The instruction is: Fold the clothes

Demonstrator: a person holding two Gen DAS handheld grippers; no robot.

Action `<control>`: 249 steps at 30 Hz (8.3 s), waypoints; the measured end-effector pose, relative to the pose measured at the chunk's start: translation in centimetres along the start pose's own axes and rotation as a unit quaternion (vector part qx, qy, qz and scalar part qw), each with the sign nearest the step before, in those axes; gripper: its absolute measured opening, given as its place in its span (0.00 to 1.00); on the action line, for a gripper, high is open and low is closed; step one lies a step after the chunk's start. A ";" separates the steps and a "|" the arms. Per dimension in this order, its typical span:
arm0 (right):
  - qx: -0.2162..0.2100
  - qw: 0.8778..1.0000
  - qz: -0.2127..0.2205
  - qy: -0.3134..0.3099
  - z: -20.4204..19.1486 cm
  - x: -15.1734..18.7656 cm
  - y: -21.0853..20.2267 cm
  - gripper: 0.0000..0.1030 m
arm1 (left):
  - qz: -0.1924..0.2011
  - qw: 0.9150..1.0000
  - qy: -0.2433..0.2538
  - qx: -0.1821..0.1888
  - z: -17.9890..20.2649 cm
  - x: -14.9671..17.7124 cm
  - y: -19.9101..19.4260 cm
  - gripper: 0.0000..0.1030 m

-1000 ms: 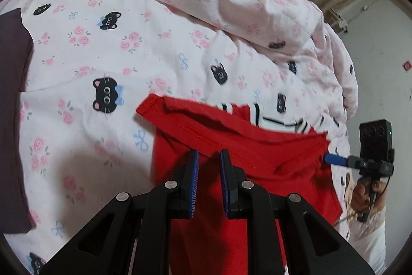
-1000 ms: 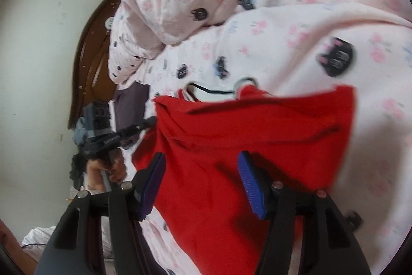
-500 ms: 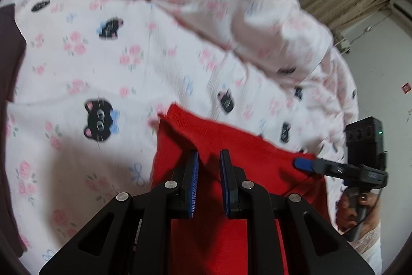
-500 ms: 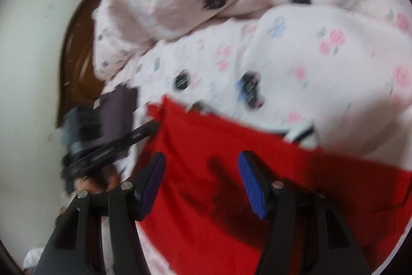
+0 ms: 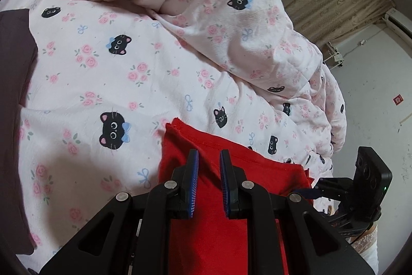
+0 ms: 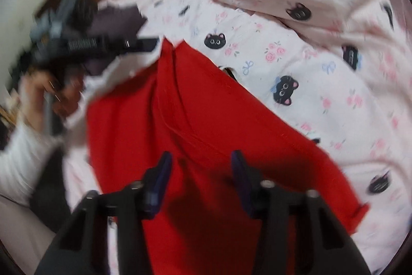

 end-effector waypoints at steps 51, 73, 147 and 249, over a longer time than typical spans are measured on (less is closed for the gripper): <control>0.104 0.989 -0.105 -0.028 5.2 3.2 -2.7 0.11 | -0.011 0.999 0.005 -0.045 -0.4 0.2 3.7 0.14; 0.169 0.978 -0.123 0.016 8.2 2.3 -4.6 0.02 | 0.006 0.999 -0.013 -0.045 -1.5 0.2 3.5 0.14; 0.110 0.986 -0.076 -0.097 -0.7 -8.4 1.4 0.08 | -0.020 0.999 -0.022 0.013 -1.5 0.2 1.8 0.14; -0.327 0.830 0.229 0.389 10.0 18.4 4.7 0.13 | -0.014 0.985 0.155 -0.069 10.2 8.5 9.8 0.15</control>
Point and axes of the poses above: each gripper's, at about its wrist camera, not at the fingertips, and y roughly the way its jaws point, z to its right, x to its underside, the point moved 2 cm from there along y, roughly the way its jaws point, and after that the axes turned 14 degrees about -z, right-handed, at the moved point
